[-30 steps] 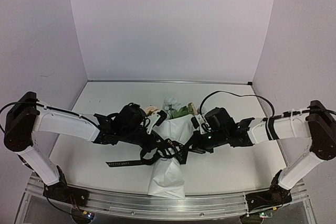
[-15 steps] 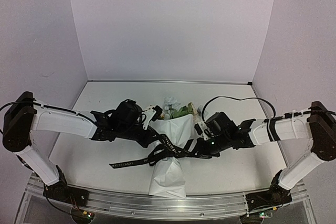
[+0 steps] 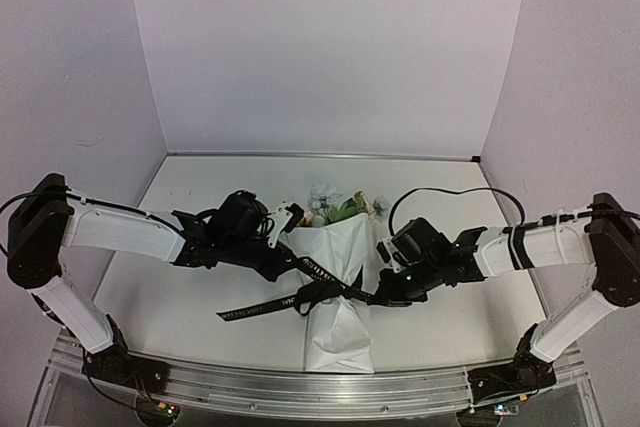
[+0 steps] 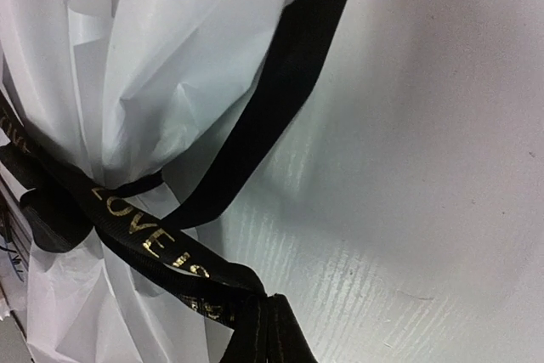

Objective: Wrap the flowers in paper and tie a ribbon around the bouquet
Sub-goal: Cross the half-tied ribbon over the folded bouquet.

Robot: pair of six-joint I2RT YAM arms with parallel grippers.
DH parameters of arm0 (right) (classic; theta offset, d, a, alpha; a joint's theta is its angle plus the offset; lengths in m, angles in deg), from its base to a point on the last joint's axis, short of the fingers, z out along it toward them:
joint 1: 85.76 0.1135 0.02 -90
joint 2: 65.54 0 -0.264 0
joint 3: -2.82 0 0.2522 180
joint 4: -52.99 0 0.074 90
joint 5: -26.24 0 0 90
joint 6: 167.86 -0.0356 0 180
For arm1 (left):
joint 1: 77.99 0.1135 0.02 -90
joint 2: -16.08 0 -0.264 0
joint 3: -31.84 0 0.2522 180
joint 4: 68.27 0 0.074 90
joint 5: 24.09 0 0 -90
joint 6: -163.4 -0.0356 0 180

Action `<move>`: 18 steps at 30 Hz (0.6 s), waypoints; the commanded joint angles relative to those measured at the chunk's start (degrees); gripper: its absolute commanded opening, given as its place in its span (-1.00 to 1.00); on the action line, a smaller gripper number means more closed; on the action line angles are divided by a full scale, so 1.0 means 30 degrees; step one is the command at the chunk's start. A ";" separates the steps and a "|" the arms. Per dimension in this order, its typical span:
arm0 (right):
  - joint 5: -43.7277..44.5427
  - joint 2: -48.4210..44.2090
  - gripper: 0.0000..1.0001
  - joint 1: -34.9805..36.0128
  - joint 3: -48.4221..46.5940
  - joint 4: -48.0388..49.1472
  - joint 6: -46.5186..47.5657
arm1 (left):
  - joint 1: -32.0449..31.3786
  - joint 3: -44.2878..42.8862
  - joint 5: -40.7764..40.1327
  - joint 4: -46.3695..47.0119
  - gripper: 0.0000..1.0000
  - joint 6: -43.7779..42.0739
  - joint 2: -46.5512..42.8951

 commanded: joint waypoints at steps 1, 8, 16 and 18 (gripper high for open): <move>0.1721 0.0016 -1.00 0.0090 0.0281 -0.1505 0.0335 | 0.0180 0.0585 -0.0156 0.0113 -1.00 -0.0075 -0.0629; 0.2510 0.0046 -1.00 0.0100 0.0304 -0.2605 0.0197 | 0.0162 0.1339 0.0944 0.0461 -1.00 0.0208 -0.0768; 0.1746 0.0867 -1.00 0.1087 -0.1036 -0.3373 0.0501 | -0.0568 -0.0166 0.5033 0.0237 -1.00 0.0426 0.2033; 0.1500 0.1111 -1.00 0.1329 -0.1268 -0.3390 0.0488 | -0.0945 -0.0897 0.5466 -0.0513 -1.00 0.0254 0.2826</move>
